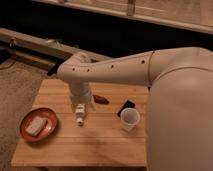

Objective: Place the bottle in the ceramic bowl

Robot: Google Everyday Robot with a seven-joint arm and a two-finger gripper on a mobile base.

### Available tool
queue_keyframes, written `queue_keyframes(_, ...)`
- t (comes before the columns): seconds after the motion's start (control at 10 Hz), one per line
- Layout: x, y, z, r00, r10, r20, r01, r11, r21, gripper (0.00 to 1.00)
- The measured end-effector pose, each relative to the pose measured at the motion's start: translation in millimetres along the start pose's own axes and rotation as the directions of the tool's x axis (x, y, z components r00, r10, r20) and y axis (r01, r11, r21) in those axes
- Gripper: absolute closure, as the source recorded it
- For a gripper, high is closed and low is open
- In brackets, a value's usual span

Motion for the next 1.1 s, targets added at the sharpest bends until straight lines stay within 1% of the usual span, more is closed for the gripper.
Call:
queue_keyframes(0.2, -1, -1, 1, 1.0, -0.004, -0.003, 0.004, 1.0, 0.004, 0.35)
queue_keyframes(0.4, -12, 13, 9, 0.999, -0.039, -0.011, 0.04, 0.999, 0.007, 0.35)
queue_keyframes(0.6, -30, 33, 23, 0.997, -0.078, -0.019, 0.078, 0.997, 0.006, 0.35)
queue_keyframes(0.7, -37, 42, 34, 0.995, -0.092, -0.029, 0.092, 0.996, -0.002, 0.35)
queue_keyframes(0.9, -48, 49, 46, 0.994, -0.107, -0.034, 0.107, 0.994, -0.004, 0.35)
queue_keyframes(1.1, -56, 59, 61, 0.991, -0.128, -0.046, 0.128, 0.992, 0.006, 0.35)
